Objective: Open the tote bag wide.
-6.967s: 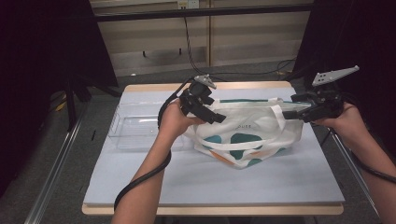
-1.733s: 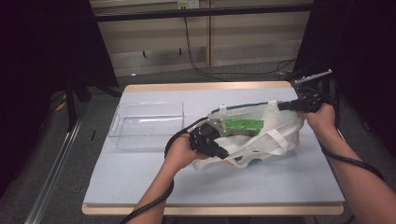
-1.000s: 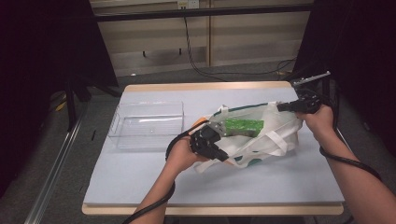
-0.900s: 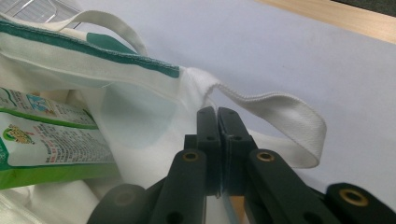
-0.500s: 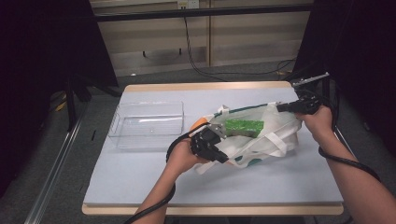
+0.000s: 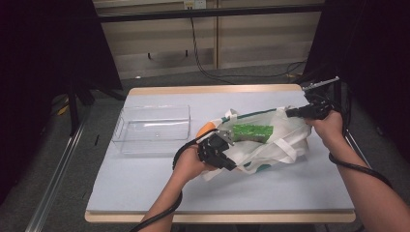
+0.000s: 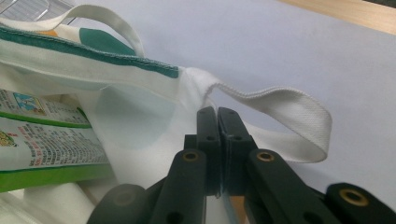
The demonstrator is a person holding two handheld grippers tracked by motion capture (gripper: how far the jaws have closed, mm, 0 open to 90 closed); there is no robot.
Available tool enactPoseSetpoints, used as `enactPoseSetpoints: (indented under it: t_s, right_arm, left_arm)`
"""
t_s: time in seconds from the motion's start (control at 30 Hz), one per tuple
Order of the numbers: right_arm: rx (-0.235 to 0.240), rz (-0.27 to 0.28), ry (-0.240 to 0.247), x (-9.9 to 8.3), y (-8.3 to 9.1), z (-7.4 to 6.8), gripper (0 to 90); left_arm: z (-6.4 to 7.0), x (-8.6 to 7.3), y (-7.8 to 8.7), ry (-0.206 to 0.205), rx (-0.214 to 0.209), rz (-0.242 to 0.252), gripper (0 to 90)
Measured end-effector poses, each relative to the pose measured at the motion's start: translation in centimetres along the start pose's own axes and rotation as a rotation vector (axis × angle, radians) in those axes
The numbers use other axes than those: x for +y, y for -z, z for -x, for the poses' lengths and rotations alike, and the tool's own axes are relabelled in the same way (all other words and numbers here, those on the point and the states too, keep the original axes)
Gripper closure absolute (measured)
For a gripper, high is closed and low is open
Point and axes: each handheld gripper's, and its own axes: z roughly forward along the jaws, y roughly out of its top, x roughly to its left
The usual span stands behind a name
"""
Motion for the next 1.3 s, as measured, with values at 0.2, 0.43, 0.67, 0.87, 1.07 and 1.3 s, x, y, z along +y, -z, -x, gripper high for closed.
enactPoseSetpoints:
  t_s: [0.2, 0.43, 0.67, 0.87, 1.07, 1.3]
  right_arm:
    - [-0.004, -0.002, 0.002, -0.06, -0.09, 0.05, 87.8]
    - [-0.001, -0.002, -0.003, -0.3, -0.29, 0.09, 87.7]
    - [0.001, -0.004, -0.009, -0.69, -0.38, 0.33, 87.0]
    - [0.008, 0.002, -0.004, -0.86, -0.34, 0.29, 86.9]
    - [0.006, 0.004, 0.002, -0.74, -0.05, 0.1, 86.8]
    - [0.001, 0.004, 0.017, -0.7, 0.38, -0.29, 80.4]
  left_arm:
    - [0.08, -0.15, -0.24, -0.009, 0.004, 0.002, 86.2]
    - [-0.06, -0.38, -0.52, -0.002, -0.002, -0.002, 86.2]
    - [-0.14, -0.63, -0.96, 0.008, 0.0, -0.021, 85.7]
    - [-0.22, -0.68, -0.9, 0.012, -0.007, -0.014, 85.1]
    - [-0.29, -0.66, -0.77, 0.018, -0.013, -0.004, 83.7]
    - [-0.31, -0.44, -0.33, 0.044, -0.009, 0.009, 73.0]
